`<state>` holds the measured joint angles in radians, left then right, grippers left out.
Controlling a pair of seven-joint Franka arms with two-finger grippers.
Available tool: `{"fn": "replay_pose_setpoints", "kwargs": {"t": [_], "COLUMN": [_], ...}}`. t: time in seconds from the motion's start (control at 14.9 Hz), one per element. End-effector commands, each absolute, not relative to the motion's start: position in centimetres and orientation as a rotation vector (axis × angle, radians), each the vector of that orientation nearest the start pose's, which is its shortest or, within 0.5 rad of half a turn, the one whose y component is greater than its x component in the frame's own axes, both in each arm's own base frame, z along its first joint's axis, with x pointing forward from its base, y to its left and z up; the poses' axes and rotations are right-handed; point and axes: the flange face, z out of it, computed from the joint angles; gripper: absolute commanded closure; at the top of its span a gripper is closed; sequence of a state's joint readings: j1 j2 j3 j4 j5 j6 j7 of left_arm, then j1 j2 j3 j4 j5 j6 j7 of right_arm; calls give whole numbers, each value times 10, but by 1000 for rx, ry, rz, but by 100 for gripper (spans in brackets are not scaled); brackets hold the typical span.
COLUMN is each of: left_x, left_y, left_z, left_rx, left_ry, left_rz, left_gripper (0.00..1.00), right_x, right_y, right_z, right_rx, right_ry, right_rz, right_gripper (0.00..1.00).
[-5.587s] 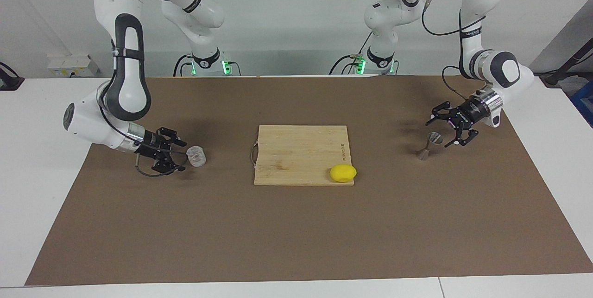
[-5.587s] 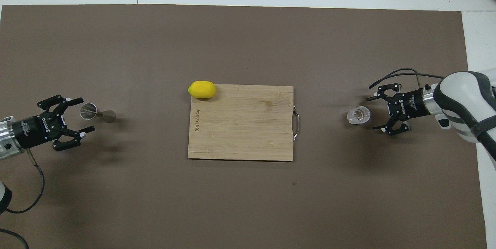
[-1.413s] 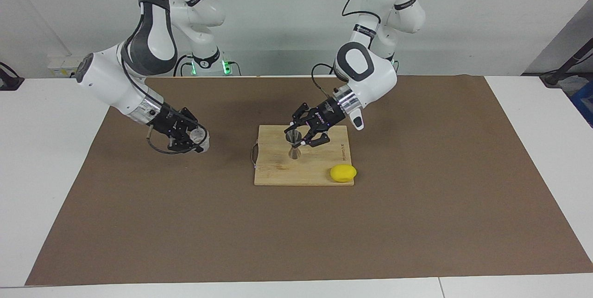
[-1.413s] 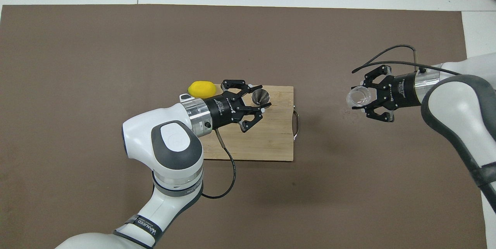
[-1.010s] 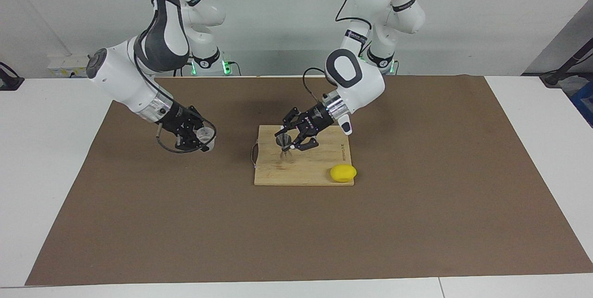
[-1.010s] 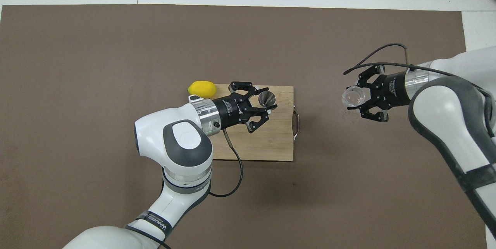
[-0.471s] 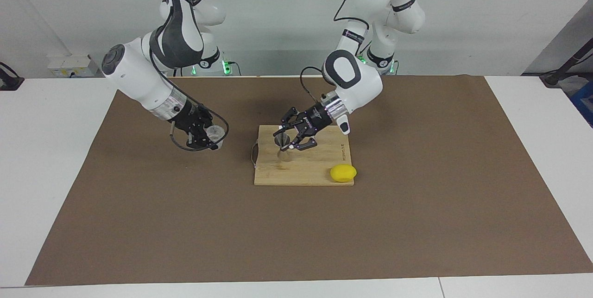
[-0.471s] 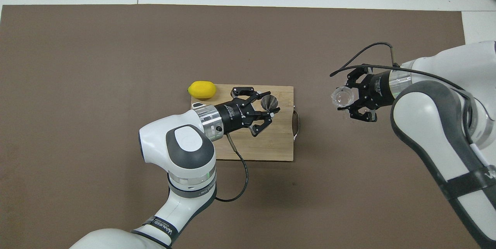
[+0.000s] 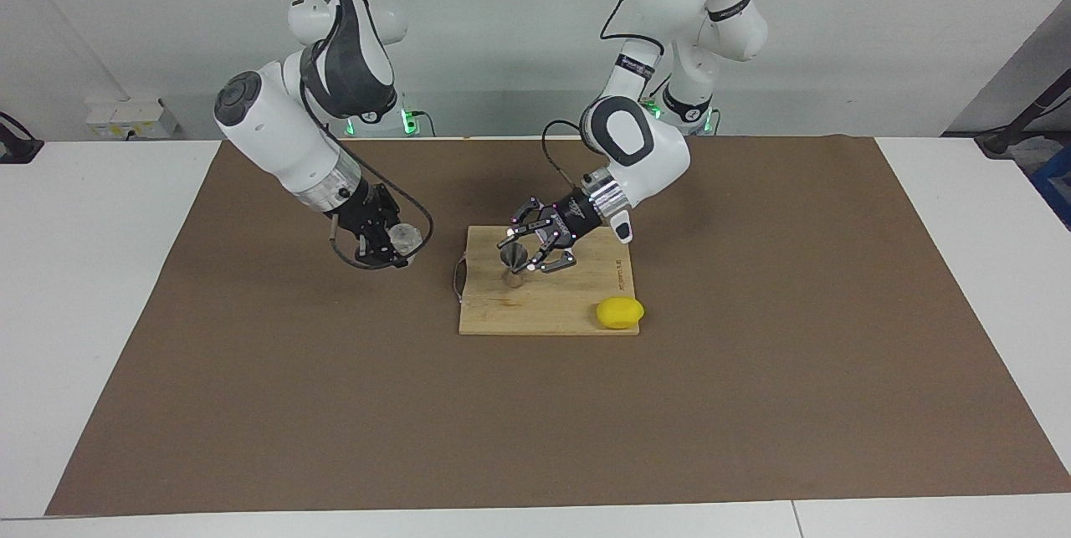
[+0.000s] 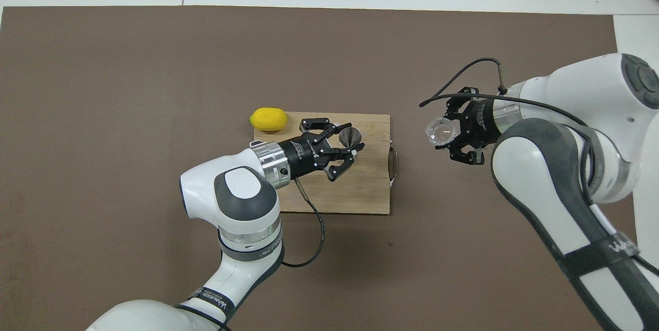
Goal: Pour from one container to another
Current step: 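Lower the metal cup onto the board while the right gripper brings the glass closer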
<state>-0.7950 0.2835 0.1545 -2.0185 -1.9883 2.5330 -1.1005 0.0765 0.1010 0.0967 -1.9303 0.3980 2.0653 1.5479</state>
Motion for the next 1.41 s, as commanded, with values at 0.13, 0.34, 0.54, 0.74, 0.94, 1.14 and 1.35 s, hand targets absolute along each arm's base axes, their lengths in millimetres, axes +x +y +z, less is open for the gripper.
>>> {"fn": "replay_pose_setpoints", "kwargs": {"t": [0.13,0.34,0.54,0.74,0.94,1.14,1.35], "left_x": [488,486,486,484,483,483,483], "left_y": [-363,-363,-362,-360,-359,-358,-360], "left_z": [323,318,316,311,310,311,318], "left_rx": [1093,1097,1099,1100,1100,1099,1116], "left_ry": [1751,1758,1763,1774,1776,1768,1735], "left_rz": [-894,-897,-895,-896,-899,-910,-930], "left_gripper": [100,100,100,76,0,0,0], "right_x": [579,577,576,578,574,571,571], "right_y": [123,135,145,147,161,176,179], "right_z": [451,452,453,455,454,455,456], "right_rx": [-2013,-2039,-2021,-1991,-2018,-2042,-2037], "right_ry": [2031,2010,2018,2032,2023,2011,2015], "right_rz": [299,285,273,256,237,204,190], "right_gripper": [95,95,95,95,94,94,93]}}
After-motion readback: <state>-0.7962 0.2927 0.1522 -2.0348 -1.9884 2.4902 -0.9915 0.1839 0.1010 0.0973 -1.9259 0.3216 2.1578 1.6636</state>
